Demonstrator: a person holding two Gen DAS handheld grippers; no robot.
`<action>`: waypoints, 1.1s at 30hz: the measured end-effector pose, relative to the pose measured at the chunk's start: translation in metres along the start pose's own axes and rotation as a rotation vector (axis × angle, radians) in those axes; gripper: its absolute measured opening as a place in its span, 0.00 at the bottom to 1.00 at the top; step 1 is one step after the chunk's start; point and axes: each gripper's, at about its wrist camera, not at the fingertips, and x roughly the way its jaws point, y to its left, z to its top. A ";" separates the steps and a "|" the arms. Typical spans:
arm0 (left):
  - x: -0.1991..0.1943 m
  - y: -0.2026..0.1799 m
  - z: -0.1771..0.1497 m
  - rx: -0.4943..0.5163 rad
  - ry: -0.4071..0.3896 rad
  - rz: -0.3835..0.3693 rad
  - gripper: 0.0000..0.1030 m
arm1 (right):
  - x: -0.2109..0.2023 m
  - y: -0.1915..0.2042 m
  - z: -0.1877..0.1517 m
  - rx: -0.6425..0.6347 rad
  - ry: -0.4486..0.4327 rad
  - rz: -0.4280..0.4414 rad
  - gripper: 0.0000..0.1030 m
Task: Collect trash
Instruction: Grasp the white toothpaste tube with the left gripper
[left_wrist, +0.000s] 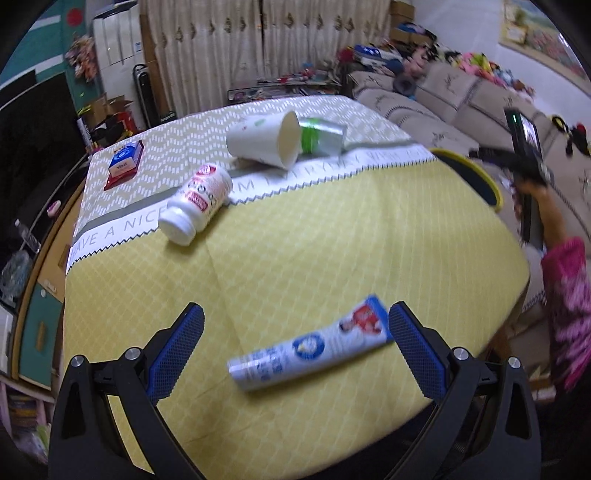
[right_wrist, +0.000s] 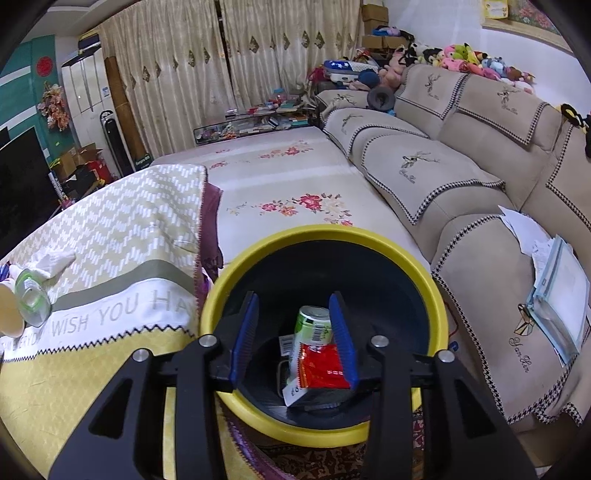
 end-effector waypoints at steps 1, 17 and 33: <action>0.001 0.001 -0.003 0.017 0.008 -0.007 0.95 | -0.001 0.001 0.000 -0.002 -0.001 0.003 0.38; 0.051 -0.003 -0.003 -0.047 0.133 -0.017 0.95 | -0.006 0.007 -0.003 0.004 -0.004 0.029 0.42; 0.067 -0.010 0.018 -0.002 0.237 0.011 0.87 | -0.006 -0.001 -0.003 0.027 -0.010 0.055 0.46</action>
